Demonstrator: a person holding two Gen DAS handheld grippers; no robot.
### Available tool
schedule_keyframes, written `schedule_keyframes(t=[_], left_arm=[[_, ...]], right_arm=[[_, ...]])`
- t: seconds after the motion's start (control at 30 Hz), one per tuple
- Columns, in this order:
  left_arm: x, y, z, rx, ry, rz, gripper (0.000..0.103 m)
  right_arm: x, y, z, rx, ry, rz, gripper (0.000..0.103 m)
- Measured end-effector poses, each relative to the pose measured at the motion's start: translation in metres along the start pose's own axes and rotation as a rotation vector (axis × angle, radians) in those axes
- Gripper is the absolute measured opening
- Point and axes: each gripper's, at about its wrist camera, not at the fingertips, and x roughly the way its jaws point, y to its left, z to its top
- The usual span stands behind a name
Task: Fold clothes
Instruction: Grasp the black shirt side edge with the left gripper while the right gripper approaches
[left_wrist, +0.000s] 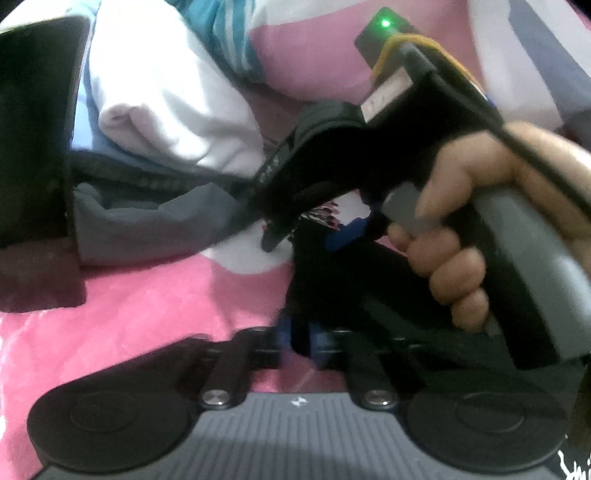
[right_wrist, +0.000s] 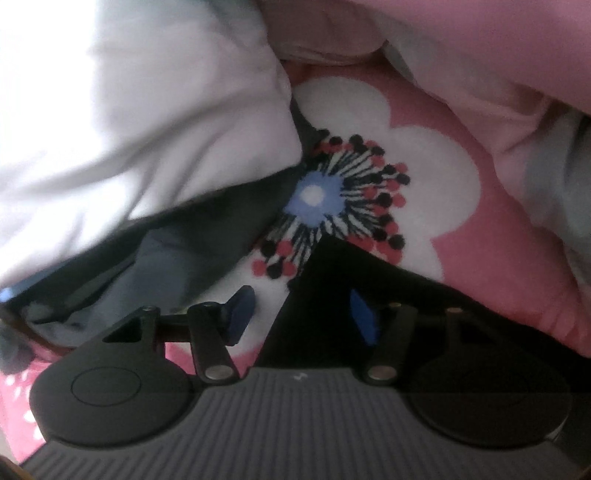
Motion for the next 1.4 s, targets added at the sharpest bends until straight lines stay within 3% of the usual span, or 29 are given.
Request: schedule_keyframes(t=[0.1,0.13,0.23,0.33,0.43,0.63,0.83,0.97,1.4], left_arm=[[-0.008,-0.003,-0.001,0.037,-0.038,-0.019,0.005],[-0.013,-0.006,-0.002,0.059,-0.059,-0.037,0.005],[-0.032,-0.015,-0.007,0.121,-0.130,-0.115,0.005],[-0.043,-0.017,-0.005,0.105,-0.150,-0.218,0.005],[-0.050,-0.021,-0.005,0.108,-0.146,-0.302,0.005],[-0.057,-0.048,-0.019,0.207,-0.095,-0.410,0.005],[-0.070,-0.071,-0.037,0.327,-0.098,-0.466,0.005],[-0.064,-0.084,-0.050,0.386,-0.054,-0.469,0.005],[-0.045,-0.091,-0.061,0.436,0.031,-0.498,0.005]], right_arm=[[-0.004,0.003,-0.001,-0.004,-0.034,-0.033,0.005],[-0.007,0.003,-0.002,0.004,-0.050,-0.040,0.003],[-0.026,0.001,-0.007,0.020,-0.108,-0.030,0.002],[-0.055,-0.003,-0.019,0.027,-0.178,-0.016,0.002],[-0.085,-0.010,-0.040,0.011,-0.249,-0.043,0.002],[-0.126,-0.037,-0.087,0.014,-0.338,-0.143,0.002],[-0.143,-0.088,-0.127,0.156,-0.396,-0.150,0.002],[-0.144,-0.119,-0.154,0.277,-0.428,-0.125,0.002],[-0.140,-0.171,-0.223,0.575,-0.476,-0.062,0.001]])
